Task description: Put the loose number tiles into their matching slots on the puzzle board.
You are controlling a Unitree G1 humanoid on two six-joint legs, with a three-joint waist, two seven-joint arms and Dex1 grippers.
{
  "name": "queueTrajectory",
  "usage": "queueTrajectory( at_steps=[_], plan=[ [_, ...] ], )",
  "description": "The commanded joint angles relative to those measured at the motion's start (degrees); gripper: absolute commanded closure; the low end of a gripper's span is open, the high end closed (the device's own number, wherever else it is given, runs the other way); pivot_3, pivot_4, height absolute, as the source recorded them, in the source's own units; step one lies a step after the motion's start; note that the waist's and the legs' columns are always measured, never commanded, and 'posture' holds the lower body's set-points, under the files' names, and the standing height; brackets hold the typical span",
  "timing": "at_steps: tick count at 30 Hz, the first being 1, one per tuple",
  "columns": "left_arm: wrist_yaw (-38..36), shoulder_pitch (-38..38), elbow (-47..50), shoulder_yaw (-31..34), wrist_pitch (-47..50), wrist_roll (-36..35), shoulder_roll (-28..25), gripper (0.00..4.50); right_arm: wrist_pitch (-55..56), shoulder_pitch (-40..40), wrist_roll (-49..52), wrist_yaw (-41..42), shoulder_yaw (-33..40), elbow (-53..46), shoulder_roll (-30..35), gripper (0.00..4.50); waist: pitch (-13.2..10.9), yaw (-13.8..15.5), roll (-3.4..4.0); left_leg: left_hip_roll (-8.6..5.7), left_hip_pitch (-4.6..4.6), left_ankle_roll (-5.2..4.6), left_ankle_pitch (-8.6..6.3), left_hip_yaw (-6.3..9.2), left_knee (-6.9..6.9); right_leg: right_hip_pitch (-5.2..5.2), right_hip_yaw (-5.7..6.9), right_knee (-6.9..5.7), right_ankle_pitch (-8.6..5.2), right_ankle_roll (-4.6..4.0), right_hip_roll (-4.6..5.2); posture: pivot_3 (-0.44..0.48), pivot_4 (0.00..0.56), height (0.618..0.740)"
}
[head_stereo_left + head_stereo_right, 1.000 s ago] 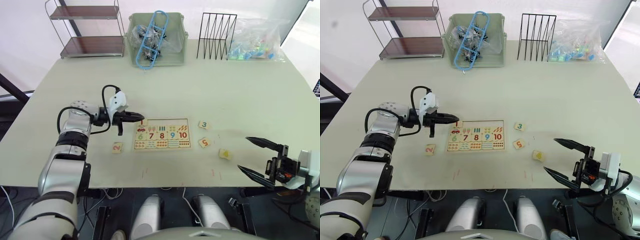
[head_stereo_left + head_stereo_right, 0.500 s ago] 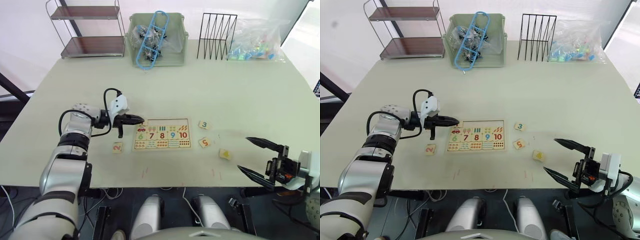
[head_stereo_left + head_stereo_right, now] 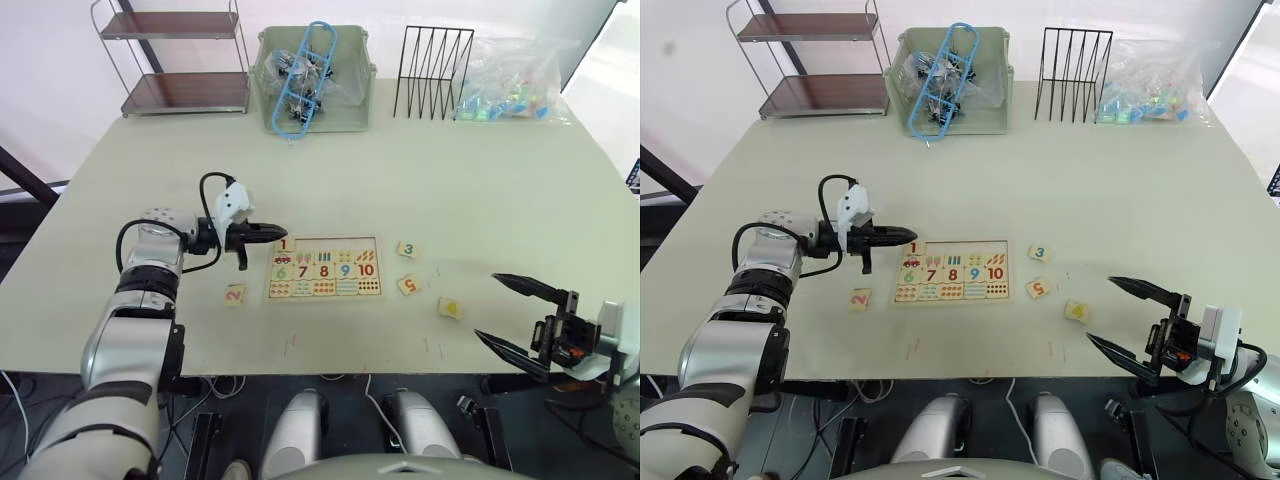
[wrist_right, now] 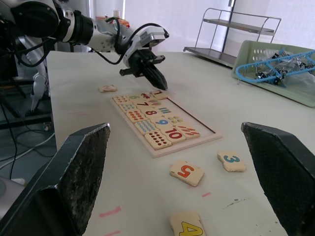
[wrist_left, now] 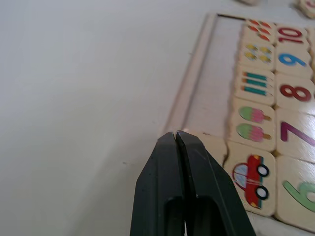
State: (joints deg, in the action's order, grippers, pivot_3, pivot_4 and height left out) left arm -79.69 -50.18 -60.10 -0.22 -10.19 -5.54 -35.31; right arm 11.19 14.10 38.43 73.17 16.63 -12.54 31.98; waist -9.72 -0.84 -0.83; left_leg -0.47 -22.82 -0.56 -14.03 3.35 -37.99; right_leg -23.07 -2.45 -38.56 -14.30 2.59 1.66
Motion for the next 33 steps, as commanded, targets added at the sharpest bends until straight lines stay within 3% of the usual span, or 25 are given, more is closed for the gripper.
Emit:
queueTrajectory(
  at_steps=[1, 8, 16, 23, 26, 29, 32, 33],
  plan=[
    [-0.04, -1.24, 2.18, 1.95, 1.52, -2.08, -0.32, 4.43, 0.01, -0.15, 0.84, 0.06, 0.93, -0.81, 0.47, 0.0, 0.0, 0.0, 0.0, 0.0, 0.0, 0.0, 0.0, 0.0, 0.0, 0.0, 0.0, 0.0, 0.0, 0.0, 0.0, 0.0, 0.15, 0.739],
    [4.59, 8.44, 17.35, 10.01, 14.73, -10.69, -3.07, 4.43, -2.52, -2.84, 0.81, -0.19, 1.32, 5.16, 0.84, 0.0, -0.01, -0.59, -0.01, 0.19, 0.04, 0.0, 0.0, 0.08, 0.0, -0.02, -0.05, -0.06, -0.01, -0.01, 0.01, 0.0, 0.15, 0.739],
    [14.85, 26.27, 38.26, 17.42, 19.75, -15.42, -4.66, 4.43, -1.87, -6.72, 0.36, 1.52, 5.05, 15.29, 3.88, 0.0, 0.0, 0.18, -0.02, 0.18, 0.07, 0.0, 0.0, 0.09, -0.02, -0.01, -0.02, -0.07, 0.0, -0.01, 0.18, 0.0, 0.15, 0.739],
    [18.82, 41.43, 49.45, 23.35, 22.13, -18.68, -5.73, 4.43, -1.34, -7.03, -0.99, 4.13, 5.95, 20.98, 5.06, 0.0, 0.0, -0.01, 0.0, 0.23, 0.12, 0.01, -0.01, 0.04, 0.05, -0.01, -0.07, 0.0, 0.0, -0.02, 0.35, 0.0, 0.15, 0.739],
    [20.42, 47.43, 52.39, 26.46, 21.89, -19.45, -5.68, 3.63, -1.45, -6.54, -2.21, 4.12, 6.04, 22.78, 5.4, 0.0, 0.0, 0.1, 0.0, 0.23, 0.12, 0.01, -0.01, 0.02, 0.05, 0.0, -0.07, 0.02, 0.0, -0.02, 0.38, 0.0, 0.15, 0.739],
    [21.02, 52.52, 55.19, 28.7, 22.17, -20.65, -5.5, 2.32, -1.23, -6.76, -2.93, 4.06, 6.37, 24.3, 5.66, 0.0, 0.0, 0.1, 0.0, 0.23, 0.12, 0.01, -0.01, 0.03, 0.06, 0.0, -0.06, 0.04, 0.0, -0.02, 0.49, 0.0, 0.15, 0.739],
    [21.32, 57.56, 57.8, 30.7, 22.09, -21.61, -5.29, 0.64, -1.38, -6.8, -3.83, 3.06, 6.55, 25.25, 5.89, 0.0, 0.0, 0.09, 0.01, 0.23, 0.12, 0.01, -0.02, 0.02, 0.08, 0.0, -0.07, 0.05, -0.01, -0.03, 0.51, 0.0, 0.15, 0.739],
    [21.24, 59.26, 58.69, 31.17, 21.88, -21.77, -5.23, 0.31, -1.38, -6.73, -4.11, 2.97, 6.62, 25.51, 6.01, 0.0, 0.0, 0.08, 0.01, 0.23, 0.13, 0.01, -0.02, 0.01, 0.09, 0.0, -0.08, 0.06, -0.01, -0.03, 0.51, 0.0, 0.15, 0.739]
  ],
)
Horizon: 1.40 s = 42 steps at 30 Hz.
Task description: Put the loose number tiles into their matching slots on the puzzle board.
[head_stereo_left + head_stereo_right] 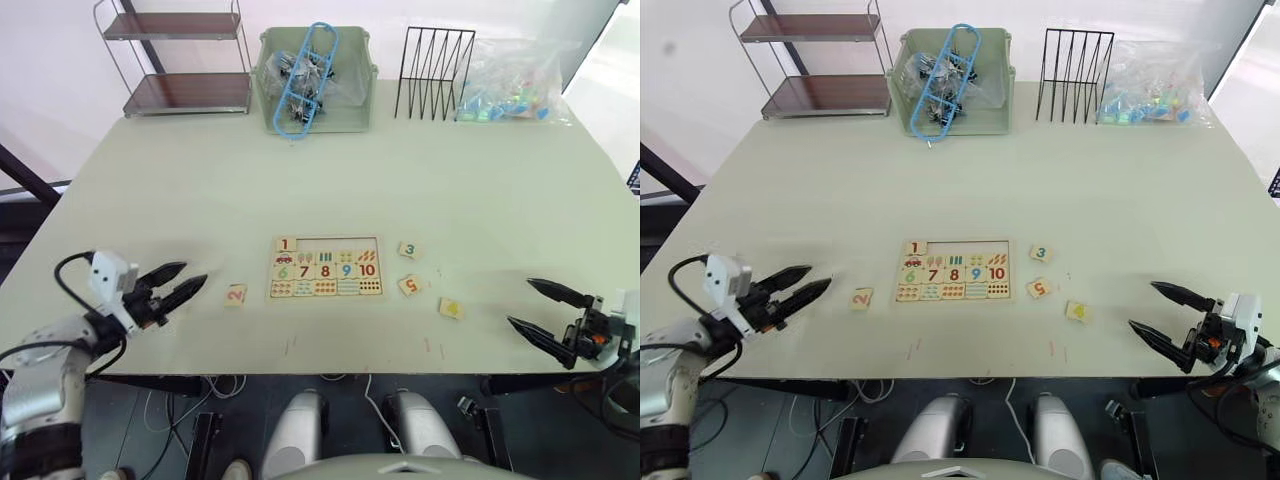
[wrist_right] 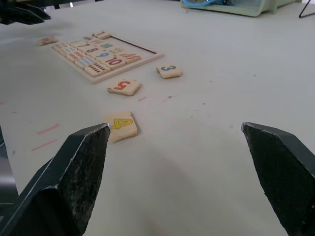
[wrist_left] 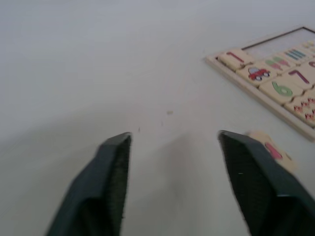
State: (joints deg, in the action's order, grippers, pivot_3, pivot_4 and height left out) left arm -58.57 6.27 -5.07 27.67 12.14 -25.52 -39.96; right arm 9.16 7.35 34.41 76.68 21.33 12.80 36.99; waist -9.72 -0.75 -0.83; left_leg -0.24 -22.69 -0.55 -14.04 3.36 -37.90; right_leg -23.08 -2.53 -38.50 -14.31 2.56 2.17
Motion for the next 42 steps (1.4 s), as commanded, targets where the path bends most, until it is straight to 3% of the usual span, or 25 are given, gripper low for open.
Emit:
queueTrajectory(
  at_steps=[1, 14, 42],
  plan=[
    [0.02, 4.49, 4.52, 3.78, -0.58, -2.1, -0.44, 0.08, 0.42, 0.18, -0.15, -0.72, 2.03, 0.19, 1.04, 0.0, 0.0, -0.02, 0.0, 0.0, 0.0, 0.0, 0.0, -0.01, 0.01, 0.0, -0.01, 0.01, 0.0, 0.0, 0.0, 0.0, 0.15, 0.739],
    [-3.59, 18.06, 11.51, 6.28, -1.33, -6.36, 0.47, 0.08, 1.16, 4.89, 0.88, -0.66, 4.5, -2.23, 0.58, 0.0, 0.01, 0.02, 0.02, 0.17, 0.03, 0.0, 0.0, -0.07, 0.13, 0.15, 0.0, 0.47, -0.12, -0.2, -0.09, 0.0, 0.15, 0.739],
    [-2.61, 19.0, 14.4, 3.03, -2.14, -6.41, 2.27, 0.08, -1.24, 7.68, 1.18, -3.93, 3.83, -8.93, 0.1, 0.0, 0.02, 0.02, 0.03, 0.29, 0.06, 0.01, -0.01, -0.2, 0.15, 0.15, -0.07, 0.52, -0.14, -0.2, -0.22, 0.0, 0.15, 0.739]
  ],
)
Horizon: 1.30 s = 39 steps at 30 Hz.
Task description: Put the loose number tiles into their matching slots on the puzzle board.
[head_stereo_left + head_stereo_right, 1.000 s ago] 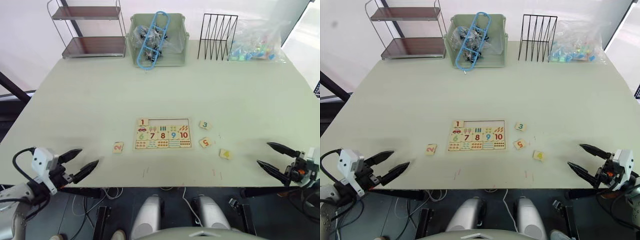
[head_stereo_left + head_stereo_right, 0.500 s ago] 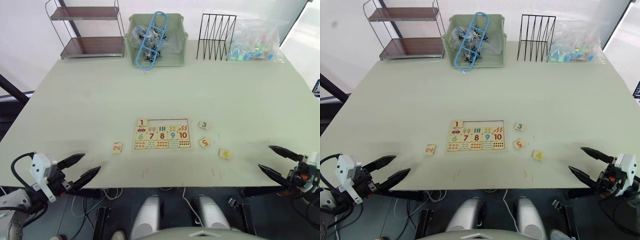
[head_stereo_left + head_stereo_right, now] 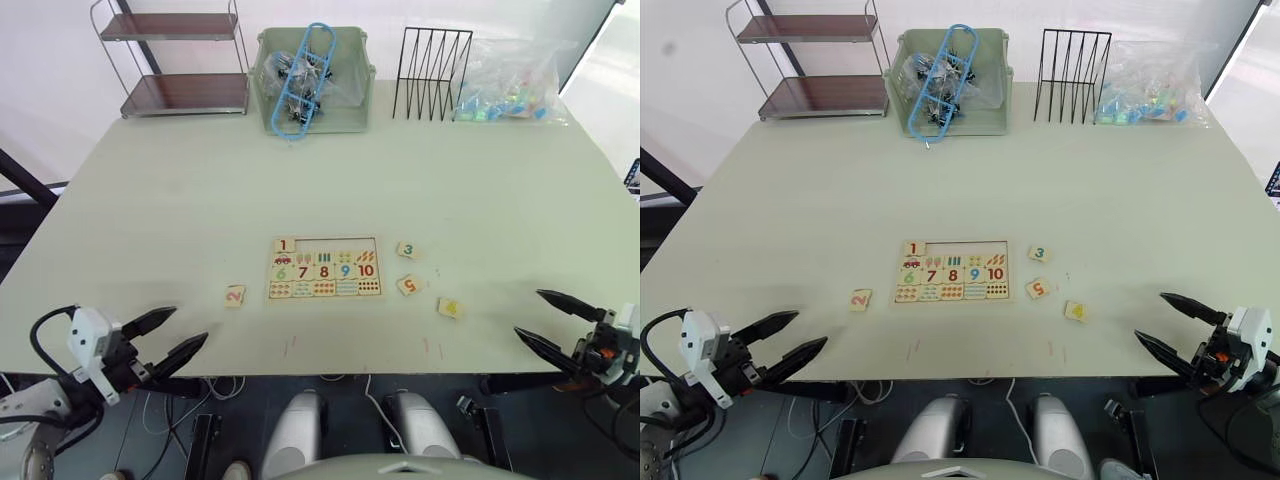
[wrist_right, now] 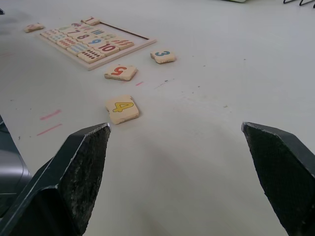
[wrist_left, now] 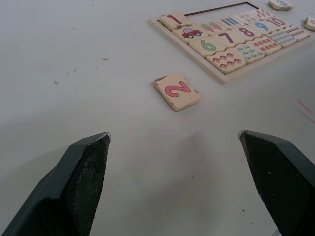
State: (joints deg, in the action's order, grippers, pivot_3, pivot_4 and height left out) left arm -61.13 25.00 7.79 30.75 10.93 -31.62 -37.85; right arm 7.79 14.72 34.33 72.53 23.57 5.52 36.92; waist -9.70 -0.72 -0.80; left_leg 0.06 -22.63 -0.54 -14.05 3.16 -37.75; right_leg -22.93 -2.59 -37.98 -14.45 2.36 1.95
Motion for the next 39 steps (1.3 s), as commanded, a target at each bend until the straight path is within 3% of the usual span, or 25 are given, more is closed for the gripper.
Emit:
queueTrajectory(
  at_steps=[1, 6, 15, 22, 30, 39],
  plan=[
    [0.03, 0.3, 1.63, -0.07, -0.96, -0.32, 0.28, 0.08, 0.09, 0.33, 1.28, 0.26, 1.62, -1.68, 0.19, 0.0, 0.0, 0.0, 0.0, 0.0, 0.0, 0.0, 0.0, 0.0, 0.0, 0.0, 0.0, 0.0, 0.0, 0.0, 0.0, 0.0, 0.15, 0.739],
    [3.31, 0.43, 3.39, -0.07, -0.71, 0.11, 2.39, 0.08, -1.4, -0.22, 2.43, -0.23, 2.19, -2.53, 0.53, 0.0, 0.0, 0.0, 0.0, 0.0, 0.0, 0.0, 0.0, -0.01, 0.0, 0.0, -0.02, 0.0, 0.0, 0.0, 0.0, 0.0, 0.15, 0.739],
    [18.12, 1.14, 15.79, -2.07, 7.54, -2.75, 10.34, 0.08, -5.48, -4.02, 5.06, 4.3, 1.38, -2.91, 3.95, 0.0, 0.0, 0.03, -0.01, 0.01, 0.0, 0.0, 0.0, -0.02, 0.0, 0.0, -0.04, 0.02, 0.01, 0.01, 0.02, 0.0, 0.15, 0.739],
    [31.05, 2.39, 25.85, -9.16, 11.98, 3.82, 14.56, 0.08, -8.93, -8.37, 7.08, 14.19, -0.18, -1.26, 8.23, 0.0, 0.0, 0.06, -0.02, 0.0, 0.01, 0.0, 0.0, -0.04, 0.0, 0.03, -0.05, 0.02, 0.13, 0.2, -0.11, 0.0, 0.15, 0.739],
    [47.9, 3.39, 34.49, -15.74, 20.68, 10.34, 21.76, 0.08, -7.3, -11.76, 7.35, 19.91, -1.34, 0.28, 8.18, 0.0, -0.01, 0.02, -0.02, -0.01, 0.02, -0.01, -0.01, -0.06, 0.0, 0.05, -0.06, 0.03, 0.14, 0.23, -0.26, 0.0, 0.15, 0.739],
    [55.61, -0.54, 33.14, -20.35, 23.45, 15.47, 25.08, 0.08, -6.28, -11.7, 7.99, 19.97, -2.88, 0.66, 8.74, 0.0, -0.01, -0.03, -0.01, -0.07, 0.09, -0.22, -0.14, -0.41, 0.0, 0.04, -0.4, 0.12, 0.19, 0.32, -0.24, 0.0, 0.15, 0.739]
  ],
)
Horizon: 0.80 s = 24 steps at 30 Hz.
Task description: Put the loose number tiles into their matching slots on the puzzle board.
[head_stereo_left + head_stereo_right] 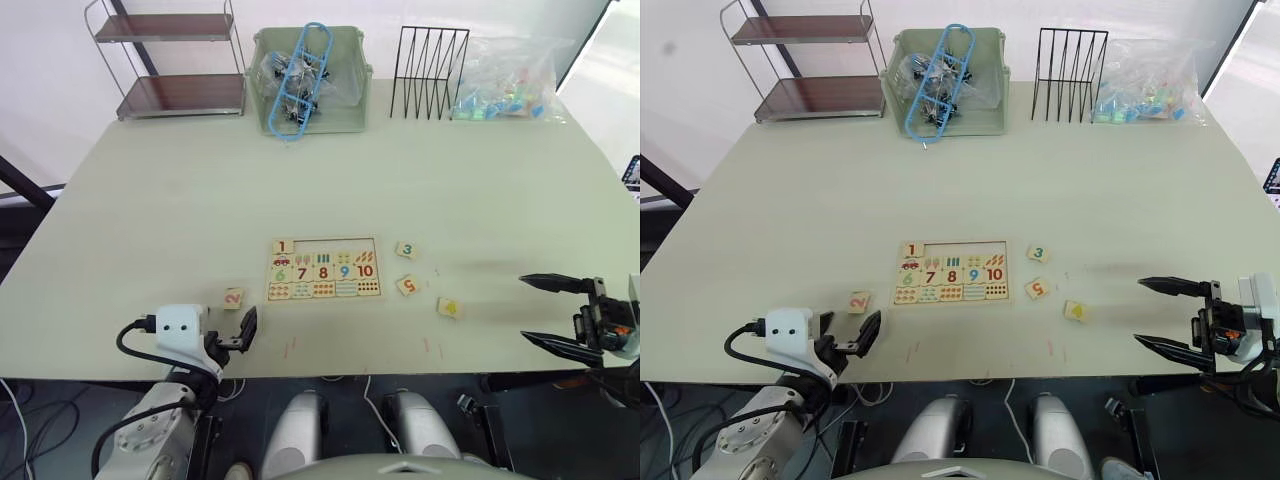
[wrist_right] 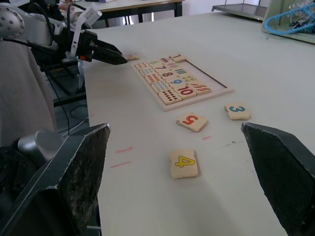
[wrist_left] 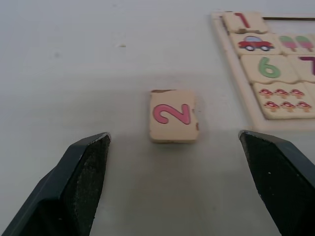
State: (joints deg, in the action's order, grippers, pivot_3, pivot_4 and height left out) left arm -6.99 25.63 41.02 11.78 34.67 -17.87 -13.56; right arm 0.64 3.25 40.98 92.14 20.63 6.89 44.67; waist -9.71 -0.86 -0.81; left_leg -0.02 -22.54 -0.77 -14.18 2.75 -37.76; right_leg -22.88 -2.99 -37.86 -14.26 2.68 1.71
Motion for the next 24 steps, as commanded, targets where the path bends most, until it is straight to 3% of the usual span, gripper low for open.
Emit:
queueTrajectory(
  at_steps=[1, 24],
  plan=[
    [2.24, -1.99, -0.81, -1.37, 0.08, 1.99, 1.26, 0.08, 0.96, -0.27, 1.29, 0.36, 0.0, -0.72, 0.98, 0.0, 0.0, 0.15, 0.0, -0.02, 0.01, 0.0, 0.0, 0.01, 0.0, 0.0, 0.01, -0.01, 0.0, 0.0, 0.01, 0.0, 0.15, 0.739],
    [-1.34, -4.28, -5.11, -2.0, 8.19, 1.83, -1.63, 0.08, 6.03, 2.49, 3.15, 0.36, -0.79, 1.66, 1.79, 0.0, 0.33, 0.19, 0.54, -0.06, 0.23, -0.01, 0.0, 0.01, 0.0, 0.21, 0.01, -0.02, -0.05, -0.02, 0.02, 0.0, 0.15, 0.739]
  ],
)
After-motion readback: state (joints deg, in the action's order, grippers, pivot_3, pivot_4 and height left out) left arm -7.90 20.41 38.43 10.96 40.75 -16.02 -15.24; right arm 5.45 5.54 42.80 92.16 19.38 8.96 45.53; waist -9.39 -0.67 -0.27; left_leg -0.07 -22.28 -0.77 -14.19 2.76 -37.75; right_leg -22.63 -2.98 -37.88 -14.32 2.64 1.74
